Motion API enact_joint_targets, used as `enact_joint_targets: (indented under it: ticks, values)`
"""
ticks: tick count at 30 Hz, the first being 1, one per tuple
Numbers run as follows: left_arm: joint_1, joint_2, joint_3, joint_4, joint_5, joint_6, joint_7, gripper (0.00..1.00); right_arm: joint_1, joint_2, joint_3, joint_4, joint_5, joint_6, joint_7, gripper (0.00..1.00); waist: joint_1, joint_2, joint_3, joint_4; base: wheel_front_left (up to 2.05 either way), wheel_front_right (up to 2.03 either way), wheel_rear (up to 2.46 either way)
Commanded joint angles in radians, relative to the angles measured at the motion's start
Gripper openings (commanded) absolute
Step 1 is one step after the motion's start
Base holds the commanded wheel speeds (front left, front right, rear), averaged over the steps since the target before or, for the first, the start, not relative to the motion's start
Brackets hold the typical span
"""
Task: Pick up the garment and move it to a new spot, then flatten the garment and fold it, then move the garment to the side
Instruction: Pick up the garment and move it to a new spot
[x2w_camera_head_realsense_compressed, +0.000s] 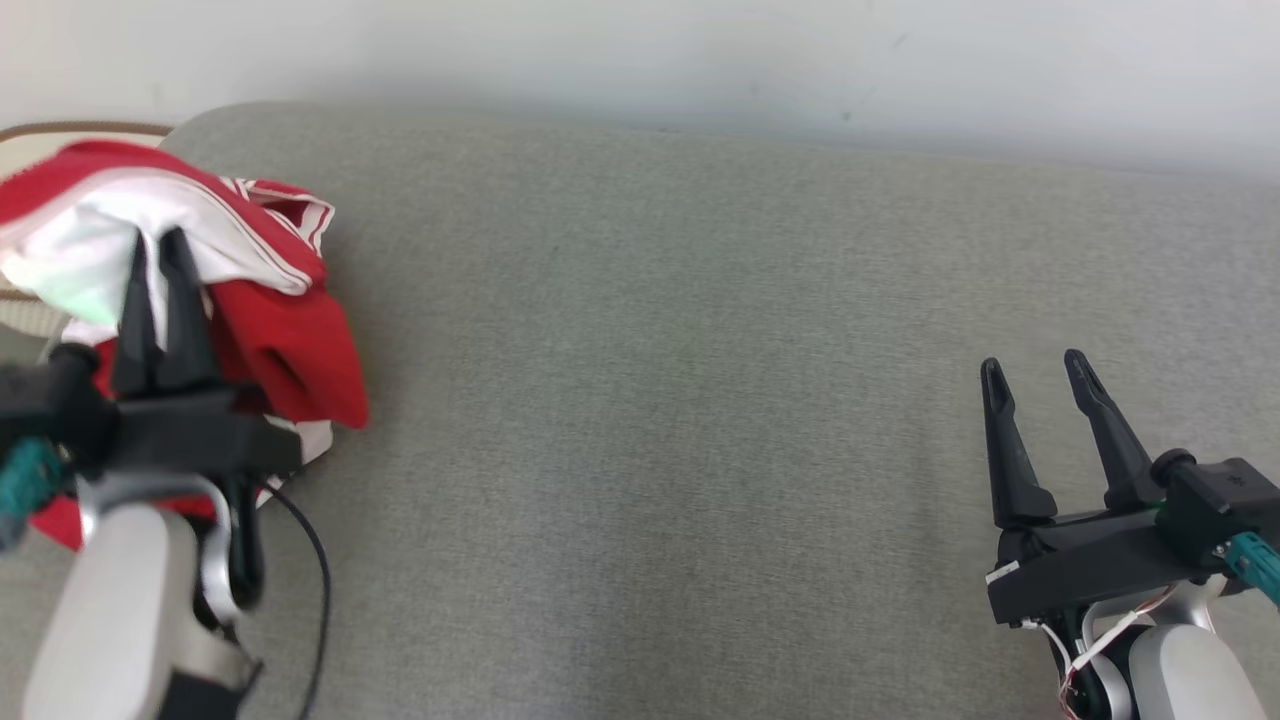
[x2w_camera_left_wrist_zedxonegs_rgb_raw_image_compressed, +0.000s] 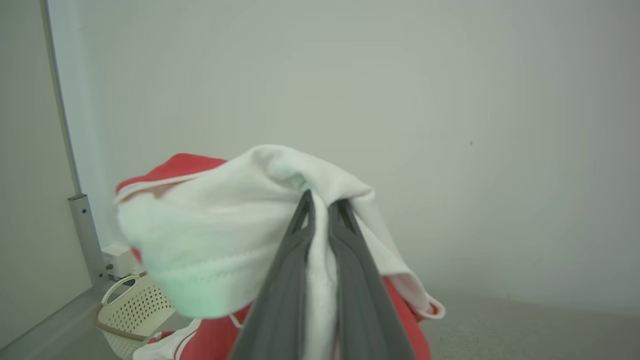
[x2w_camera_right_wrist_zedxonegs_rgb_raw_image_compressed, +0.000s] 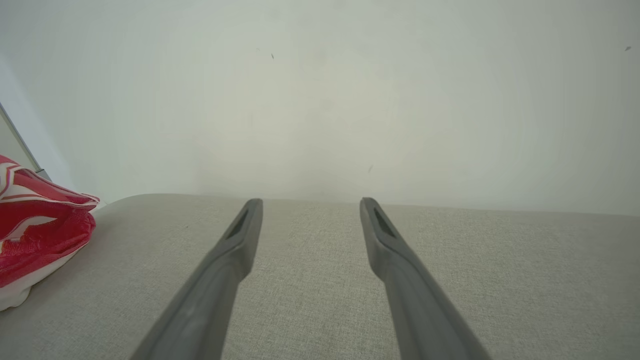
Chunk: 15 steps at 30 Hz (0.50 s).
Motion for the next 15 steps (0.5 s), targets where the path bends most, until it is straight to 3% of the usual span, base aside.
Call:
enact_joint_targets:
  ticks: [1,9,15]
  values:
    - [0.033,0.001,-0.006,-0.041,0.013,0.012,0.007,0.0,0.011,0.003,-0.003,0.001,-0.008,0.0,-0.006,1.0,0.0002,0.0001,-0.01,-0.017,0.0,0.0,0.0]
    - [0.184,-0.019,-0.072,-0.36,0.083,0.076,0.038,0.0,0.003,0.016,-0.017,0.001,-0.006,0.001,-0.013,1.0,0.0002,0.0001,-0.007,-0.075,0.0,0.0,0.0]
    - [0.182,-0.045,-0.201,-0.434,0.114,0.039,0.095,0.0,-0.008,0.025,-0.012,0.007,0.006,0.0,-0.02,1.0,0.0002,0.0001,0.006,-0.167,0.0,0.0,0.0]
